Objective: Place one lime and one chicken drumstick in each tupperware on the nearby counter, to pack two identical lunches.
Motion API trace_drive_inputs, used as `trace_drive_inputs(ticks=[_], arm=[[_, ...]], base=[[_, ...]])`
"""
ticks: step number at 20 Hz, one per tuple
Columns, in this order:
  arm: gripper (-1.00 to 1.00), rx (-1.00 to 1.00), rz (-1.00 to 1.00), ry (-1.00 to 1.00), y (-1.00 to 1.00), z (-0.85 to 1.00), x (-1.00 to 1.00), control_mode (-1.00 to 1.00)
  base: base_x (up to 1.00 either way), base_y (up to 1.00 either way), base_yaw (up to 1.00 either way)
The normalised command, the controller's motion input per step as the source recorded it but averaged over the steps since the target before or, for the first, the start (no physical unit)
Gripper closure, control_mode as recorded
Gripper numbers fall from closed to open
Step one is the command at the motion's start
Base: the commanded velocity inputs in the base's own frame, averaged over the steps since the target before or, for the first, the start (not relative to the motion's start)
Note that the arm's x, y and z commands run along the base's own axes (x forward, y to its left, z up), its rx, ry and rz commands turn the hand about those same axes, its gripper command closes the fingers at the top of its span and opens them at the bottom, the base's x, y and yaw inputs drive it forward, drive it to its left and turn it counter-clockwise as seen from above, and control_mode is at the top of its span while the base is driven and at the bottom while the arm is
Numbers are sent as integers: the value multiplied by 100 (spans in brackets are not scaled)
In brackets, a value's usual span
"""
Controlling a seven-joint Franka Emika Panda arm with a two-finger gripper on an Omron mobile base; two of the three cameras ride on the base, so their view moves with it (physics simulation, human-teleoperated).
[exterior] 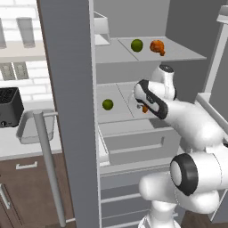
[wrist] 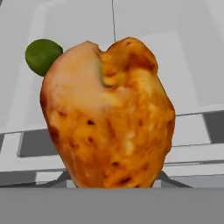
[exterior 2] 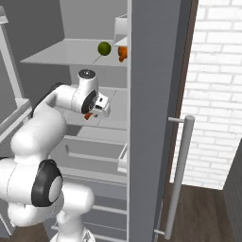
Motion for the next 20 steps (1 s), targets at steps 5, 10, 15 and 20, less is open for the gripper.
trace_drive_inputs(ticks=[5,10,15,20], arm=[[100,1,0,23,0,85,-100,-100],[100,-7,0,23,9,26,-100,-100],[100,-15,0,22,0,1,-100,-100],[100,-13,0,1,-3,0,-100,-100]], base=[[0,0,0],[0,0,0],[0,0,0],[0,0,0]])
